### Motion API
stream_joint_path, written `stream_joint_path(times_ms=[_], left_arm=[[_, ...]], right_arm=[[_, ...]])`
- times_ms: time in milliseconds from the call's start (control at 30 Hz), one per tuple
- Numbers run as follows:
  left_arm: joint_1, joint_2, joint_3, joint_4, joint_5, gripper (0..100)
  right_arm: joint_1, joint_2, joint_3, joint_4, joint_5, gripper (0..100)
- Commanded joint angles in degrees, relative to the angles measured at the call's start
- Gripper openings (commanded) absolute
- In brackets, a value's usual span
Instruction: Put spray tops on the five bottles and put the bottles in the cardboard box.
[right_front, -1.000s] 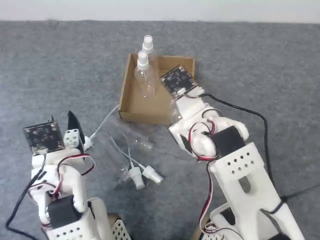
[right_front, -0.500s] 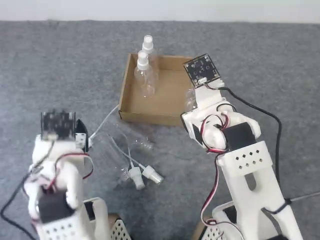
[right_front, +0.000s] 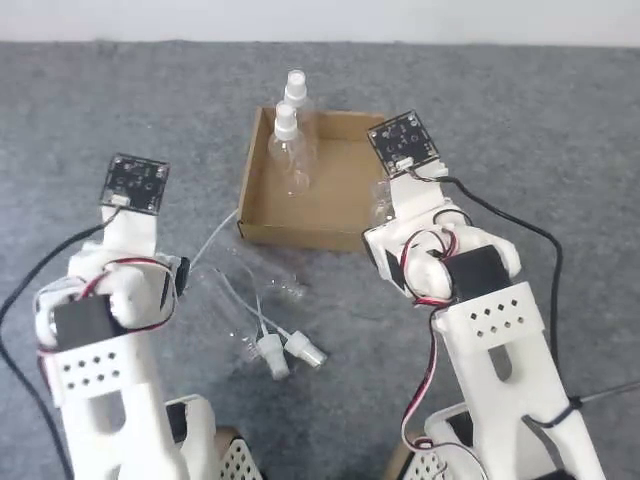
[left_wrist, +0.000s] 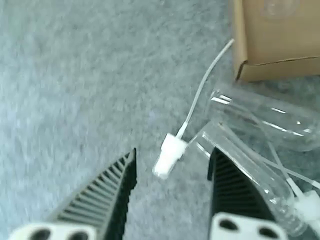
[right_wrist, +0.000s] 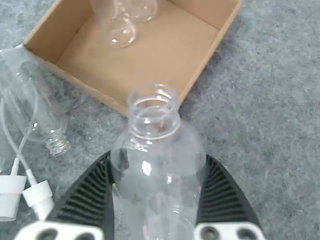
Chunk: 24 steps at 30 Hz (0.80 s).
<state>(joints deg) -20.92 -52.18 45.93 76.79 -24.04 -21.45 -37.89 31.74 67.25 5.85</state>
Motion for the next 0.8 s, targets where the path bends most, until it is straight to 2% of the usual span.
stream_joint_path(times_ms=[0,300,500,633,767], left_arm=[[3.2,2.6,-4.4,1.8,-8.4,22],[17.8,14.7,-9.8,8.1,-18.6,20],[26.1,23.6,-11.5,8.2,-25.3,16],[30.5,26.1,-11.2,8.2,-30.2,17],[34.5,27.3,-11.1,8.3,-31.8,17]], right_arm=[[3.6,-2.8,-1.1,-2.4,-0.9,5.2],[14.9,-2.9,-1.1,-6.2,-1.3,5.2],[22.5,-2.9,-1.1,-8.3,-7.6,5.3],[23.3,-2.9,-1.0,-8.9,-8.0,5.4],[23.5,-2.2,-0.5,-10.0,-8.0,5.5]])
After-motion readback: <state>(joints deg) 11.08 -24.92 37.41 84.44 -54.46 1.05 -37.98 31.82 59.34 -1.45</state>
